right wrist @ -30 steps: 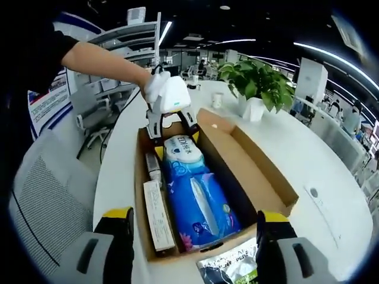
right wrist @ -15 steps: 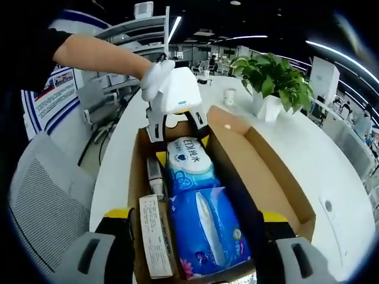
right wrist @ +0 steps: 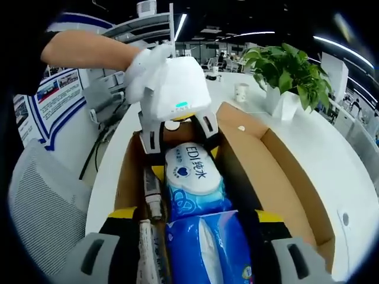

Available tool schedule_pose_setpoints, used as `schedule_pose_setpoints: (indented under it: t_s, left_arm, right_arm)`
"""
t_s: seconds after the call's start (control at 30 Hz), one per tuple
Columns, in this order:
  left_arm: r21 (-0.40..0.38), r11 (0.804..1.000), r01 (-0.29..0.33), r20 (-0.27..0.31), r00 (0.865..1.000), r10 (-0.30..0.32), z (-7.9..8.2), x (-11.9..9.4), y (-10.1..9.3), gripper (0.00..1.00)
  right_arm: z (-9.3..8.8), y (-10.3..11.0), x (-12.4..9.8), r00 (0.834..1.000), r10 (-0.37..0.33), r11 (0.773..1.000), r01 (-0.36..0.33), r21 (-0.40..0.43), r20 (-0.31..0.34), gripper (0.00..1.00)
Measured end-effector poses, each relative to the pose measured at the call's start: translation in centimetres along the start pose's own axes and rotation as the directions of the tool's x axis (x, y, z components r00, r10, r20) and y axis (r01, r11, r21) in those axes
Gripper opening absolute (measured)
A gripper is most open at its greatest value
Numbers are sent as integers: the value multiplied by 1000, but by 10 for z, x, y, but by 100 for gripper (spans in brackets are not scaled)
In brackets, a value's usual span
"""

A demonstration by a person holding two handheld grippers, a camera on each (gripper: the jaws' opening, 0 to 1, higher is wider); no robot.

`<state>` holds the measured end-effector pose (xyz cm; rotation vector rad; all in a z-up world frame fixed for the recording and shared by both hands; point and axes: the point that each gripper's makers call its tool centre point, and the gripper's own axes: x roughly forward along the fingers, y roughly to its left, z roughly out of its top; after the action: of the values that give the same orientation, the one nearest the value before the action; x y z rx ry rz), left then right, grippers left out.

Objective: Operate the shoe box by opening the lid, removing the specified soft item, and placing it in the target area until the item is outside and the box remains undamaged.

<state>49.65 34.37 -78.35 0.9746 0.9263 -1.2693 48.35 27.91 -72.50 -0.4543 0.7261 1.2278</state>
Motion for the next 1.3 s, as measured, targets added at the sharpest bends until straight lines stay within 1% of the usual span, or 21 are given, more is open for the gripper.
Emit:
schedule_pose_setpoints:
  t_s: [0.03, 0.1, 0.17, 0.23, 0.33, 0.47, 0.6, 0.7, 0.8, 1.0, 1.13, 1.23, 1.3]
  left_arm:
    - [13, 1000, 24, -11, 1000, -24, -1, 4, -3, 67]
    - [15, 999, 35, -26, 999, -35, -1, 6, -2, 67]
    - [22, 999, 36, -2, 999, -36, -3, 4, -2, 67]
    - [21, 999, 35, 7, 999, -35, -3, 5, -1, 67]
    - [22, 999, 31, 9, 999, -31, -3, 6, 1, 67]
    - [23, 999, 25, 18, 1000, -25, -2, 6, 1, 67]
    - [25, 999, 24, 22, 999, -24, -2, 7, 2, 67]
    - [29, 999, 21, 26, 999, -21, -2, 8, 3, 67]
    - [30, 999, 19, 30, 999, -20, -1, 8, 3, 67]
    - [31, 999, 17, 37, 999, -18, -1, 8, 3, 67]
    - [31, 999, 18, 44, 999, -19, -1, 8, 3, 67]
    - [32, 999, 17, 47, 999, -18, -1, 8, 3, 67]
    - [33, 999, 16, 51, 999, -18, 0, 8, 2, 67]
  right_arm:
    - [-1, 0, 3, 1000, 3, 1000, -3, -3, -6, 74]
    - [-3, 0, 10, 1000, 14, 1000, -14, -9, -24, 73]
    - [-3, 1, 14, 999, 26, 1000, -26, -2, -29, 73]
    - [-1, 1, 17, 999, 36, 999, -36, -4, -24, 72]
    - [1, 2, 23, 999, 45, 999, -45, -7, -17, 71]
    - [4, 5, 31, 998, 62, 998, -62, -30, -27, 71]
    - [8, 4, 39, 997, 75, 996, -77, -50, -23, 68]
    - [8, 4, 45, 996, 82, 994, -84, -65, -35, 65]
    - [7, 6, 51, 995, 90, 992, -93, -79, -46, 64]
    - [5, 5, 59, 994, 93, 990, -99, -104, -60, 61]
    - [4, 6, 64, 994, 91, 986, -99, -131, -65, 62]
    - [6, 7, 68, 994, 87, 986, -95, -137, -64, 64]
    - [6, 7, 71, 995, 79, 987, -87, -139, -60, 63]
